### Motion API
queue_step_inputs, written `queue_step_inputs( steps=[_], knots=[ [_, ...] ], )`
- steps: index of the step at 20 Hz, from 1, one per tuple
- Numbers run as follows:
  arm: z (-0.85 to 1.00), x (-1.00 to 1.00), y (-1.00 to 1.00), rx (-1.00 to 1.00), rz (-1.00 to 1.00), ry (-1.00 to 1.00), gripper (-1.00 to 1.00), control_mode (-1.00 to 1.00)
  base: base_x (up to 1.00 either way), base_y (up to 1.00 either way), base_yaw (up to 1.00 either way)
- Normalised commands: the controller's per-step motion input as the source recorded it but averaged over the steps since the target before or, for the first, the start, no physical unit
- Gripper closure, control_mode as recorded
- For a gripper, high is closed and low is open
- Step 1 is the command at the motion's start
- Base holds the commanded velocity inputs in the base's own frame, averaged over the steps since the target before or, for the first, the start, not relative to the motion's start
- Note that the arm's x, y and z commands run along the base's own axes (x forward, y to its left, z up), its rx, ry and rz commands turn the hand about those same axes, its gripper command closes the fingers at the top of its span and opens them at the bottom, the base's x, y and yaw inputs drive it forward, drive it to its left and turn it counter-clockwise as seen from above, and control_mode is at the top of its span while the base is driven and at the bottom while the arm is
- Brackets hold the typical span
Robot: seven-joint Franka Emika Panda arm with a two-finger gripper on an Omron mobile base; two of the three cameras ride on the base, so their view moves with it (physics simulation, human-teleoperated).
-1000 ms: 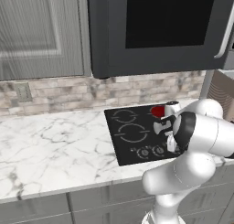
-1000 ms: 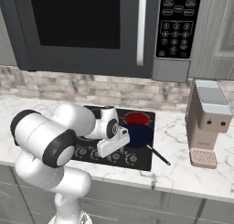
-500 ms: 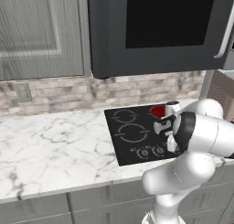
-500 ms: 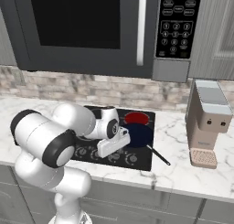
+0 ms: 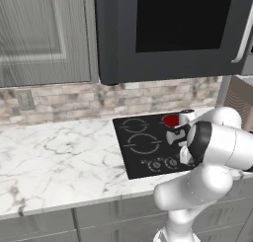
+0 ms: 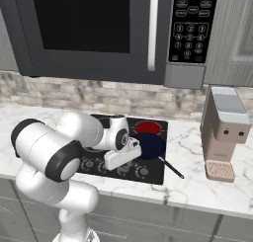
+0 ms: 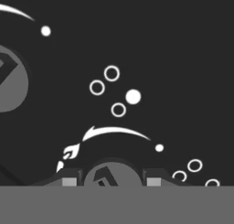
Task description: Turn off the rear right burner of the stove.
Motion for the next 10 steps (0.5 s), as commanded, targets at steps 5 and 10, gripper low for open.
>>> queue_step_inputs(
  steps=[5, 10],
  knots=[
    [0.0, -0.01, 0.0, 0.01, -0.09, 0.0, 1.0, -1.0, 0.0, 0.0, 0.0],
    [-0.03, -0.15, 0.0, 0.03, -0.14, 0.0, 1.0, -1.0, 0.0, 0.0, 0.0]
  ],
)
